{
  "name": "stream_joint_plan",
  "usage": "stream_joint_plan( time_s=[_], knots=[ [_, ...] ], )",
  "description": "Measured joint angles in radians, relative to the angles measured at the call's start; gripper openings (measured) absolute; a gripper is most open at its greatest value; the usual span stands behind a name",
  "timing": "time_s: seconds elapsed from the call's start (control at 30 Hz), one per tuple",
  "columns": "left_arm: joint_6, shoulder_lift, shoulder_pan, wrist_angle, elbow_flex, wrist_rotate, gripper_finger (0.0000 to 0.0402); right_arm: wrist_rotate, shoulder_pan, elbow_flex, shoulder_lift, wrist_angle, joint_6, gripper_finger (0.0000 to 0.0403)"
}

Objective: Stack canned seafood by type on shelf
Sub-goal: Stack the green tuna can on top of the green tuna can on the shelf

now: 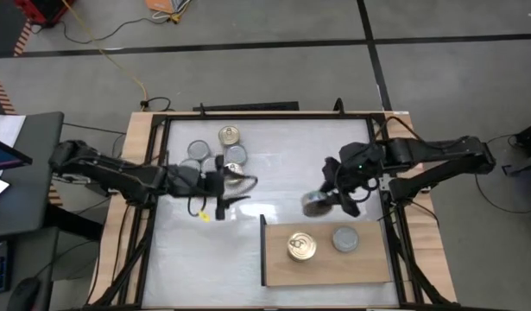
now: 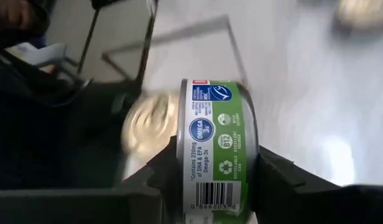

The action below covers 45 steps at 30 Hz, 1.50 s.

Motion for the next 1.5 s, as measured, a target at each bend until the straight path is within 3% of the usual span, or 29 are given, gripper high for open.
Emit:
stream_joint_plan(
  time_s=[0.23, 0.43, 0.67, 0.83, 1.23, 1.4, 1.5],
  knots=[
    [0.010, -0.010, -0.114, 0.085, -0.077, -0.220, 0.0255, -0.137, 0.011, 0.000, 0.009, -0.227, 0.263, 0.0168],
    [-0.019, -0.014, -0.152, 0.127, -0.088, -0.273, 0.0255, -0.174, 0.080, -0.069, 0.021, -0.211, 0.425, 0.0169],
    [-0.041, -0.002, -0.153, 0.129, -0.088, -0.270, 0.0255, -0.259, 0.152, -0.231, 0.023, -0.118, 0.490, 0.0169],
    [-0.043, -0.003, -0.153, 0.129, -0.088, -0.270, 0.0255, -0.342, 0.184, -0.328, 0.022, 0.072, 0.496, 0.0169],
    [-0.060, -0.003, -0.135, 0.105, -0.088, -0.284, 0.0255, -0.413, 0.099, -0.457, -0.020, 0.150, 0.293, 0.0170],
    [-0.062, -0.003, -0.130, 0.082, -0.088, -0.286, 0.0255, -0.520, 0.040, -0.503, -0.027, 0.199, 0.281, 0.0170],
    [-0.058, -0.003, -0.123, 0.076, -0.087, -0.286, 0.0255, -0.533, 0.012, -0.504, -0.028, 0.200, 0.288, 0.0171]
  ],
)
